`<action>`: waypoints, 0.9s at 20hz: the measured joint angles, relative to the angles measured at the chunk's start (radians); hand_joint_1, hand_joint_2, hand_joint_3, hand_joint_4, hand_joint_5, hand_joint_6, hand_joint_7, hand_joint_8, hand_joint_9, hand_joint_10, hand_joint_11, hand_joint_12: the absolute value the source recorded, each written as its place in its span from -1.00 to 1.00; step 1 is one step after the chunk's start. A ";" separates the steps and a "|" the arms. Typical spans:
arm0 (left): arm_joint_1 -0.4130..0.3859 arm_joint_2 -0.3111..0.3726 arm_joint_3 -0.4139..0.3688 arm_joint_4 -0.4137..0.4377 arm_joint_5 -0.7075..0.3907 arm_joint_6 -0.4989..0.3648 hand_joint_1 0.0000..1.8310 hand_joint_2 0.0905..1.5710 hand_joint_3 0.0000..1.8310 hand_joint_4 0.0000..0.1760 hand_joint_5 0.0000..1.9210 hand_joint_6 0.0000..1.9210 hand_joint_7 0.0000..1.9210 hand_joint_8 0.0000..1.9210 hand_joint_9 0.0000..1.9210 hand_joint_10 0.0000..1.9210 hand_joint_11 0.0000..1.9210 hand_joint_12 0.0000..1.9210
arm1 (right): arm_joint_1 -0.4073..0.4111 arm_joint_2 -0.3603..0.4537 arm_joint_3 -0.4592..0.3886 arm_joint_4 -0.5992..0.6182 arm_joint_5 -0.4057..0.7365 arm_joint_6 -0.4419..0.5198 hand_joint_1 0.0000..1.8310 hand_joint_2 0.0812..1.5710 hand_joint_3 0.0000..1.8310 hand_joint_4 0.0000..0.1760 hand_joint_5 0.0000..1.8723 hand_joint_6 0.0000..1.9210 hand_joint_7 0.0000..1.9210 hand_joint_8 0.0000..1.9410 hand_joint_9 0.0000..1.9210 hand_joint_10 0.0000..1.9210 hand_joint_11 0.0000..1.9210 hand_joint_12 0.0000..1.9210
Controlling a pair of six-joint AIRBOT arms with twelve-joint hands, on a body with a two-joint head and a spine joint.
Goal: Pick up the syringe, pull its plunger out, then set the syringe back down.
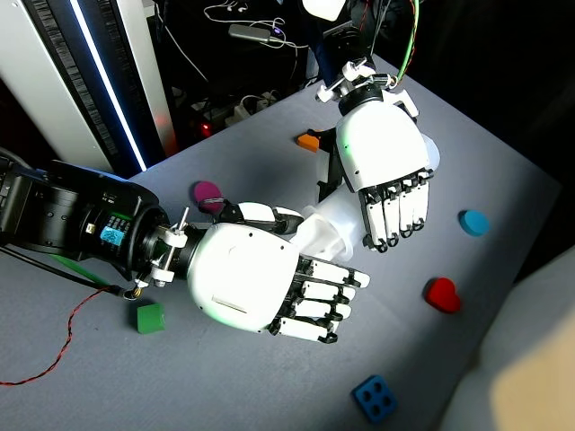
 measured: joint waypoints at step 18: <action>-0.001 0.000 -0.011 -0.022 0.003 -0.047 0.47 0.50 -1.00 -1.00 -0.20 0.30 -0.17 0.29 -0.19 0.50 -0.31 0.40 | -0.013 0.016 -0.025 -0.021 0.073 0.008 0.49 0.44 -1.00 -1.00 -0.22 0.23 0.00 0.03 -0.07 0.36 -0.11 0.33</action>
